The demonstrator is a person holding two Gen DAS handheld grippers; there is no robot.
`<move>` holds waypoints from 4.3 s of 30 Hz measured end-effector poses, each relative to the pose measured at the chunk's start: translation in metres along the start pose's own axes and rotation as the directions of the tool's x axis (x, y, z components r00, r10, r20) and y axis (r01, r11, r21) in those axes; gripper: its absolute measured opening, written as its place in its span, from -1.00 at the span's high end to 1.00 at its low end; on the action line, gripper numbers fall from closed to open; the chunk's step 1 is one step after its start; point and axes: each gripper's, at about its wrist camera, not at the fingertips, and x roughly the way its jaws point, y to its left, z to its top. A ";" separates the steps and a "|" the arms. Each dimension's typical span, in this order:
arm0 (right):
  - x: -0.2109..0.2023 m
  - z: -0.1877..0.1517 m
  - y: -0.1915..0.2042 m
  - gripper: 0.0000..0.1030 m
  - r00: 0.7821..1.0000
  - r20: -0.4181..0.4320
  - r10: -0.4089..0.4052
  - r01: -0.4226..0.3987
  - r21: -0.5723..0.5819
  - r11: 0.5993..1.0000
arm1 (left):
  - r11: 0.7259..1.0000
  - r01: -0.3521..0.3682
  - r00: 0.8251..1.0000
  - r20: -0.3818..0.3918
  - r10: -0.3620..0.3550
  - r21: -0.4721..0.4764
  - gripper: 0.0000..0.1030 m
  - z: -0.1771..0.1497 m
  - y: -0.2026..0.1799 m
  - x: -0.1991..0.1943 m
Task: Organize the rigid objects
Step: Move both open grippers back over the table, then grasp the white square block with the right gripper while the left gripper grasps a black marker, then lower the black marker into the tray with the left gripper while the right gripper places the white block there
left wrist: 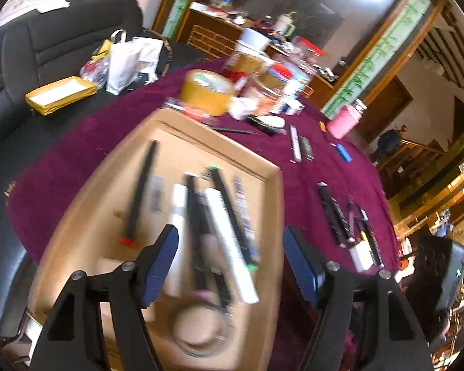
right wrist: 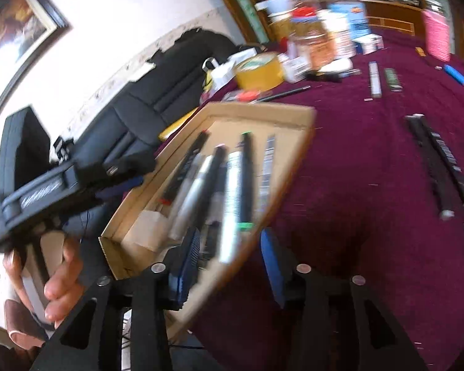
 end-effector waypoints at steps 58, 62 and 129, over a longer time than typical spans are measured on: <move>-0.078 -0.015 -0.204 -0.04 0.943 -0.011 -0.333 0.331 0.137 0.934 | 0.927 -0.150 0.930 -0.269 0.250 0.343 0.70 -0.008 -0.225 0.240; -0.077 -0.016 -0.200 -0.06 0.942 -0.017 -0.334 0.334 0.102 0.937 | 0.935 -0.122 0.929 -0.293 0.225 0.333 0.71 -0.018 -0.211 0.222; 0.128 0.097 -0.003 -0.03 0.971 -0.063 -0.231 0.229 -0.039 0.973 | 0.990 -0.142 0.963 -0.230 0.136 -0.007 0.70 0.065 0.066 0.099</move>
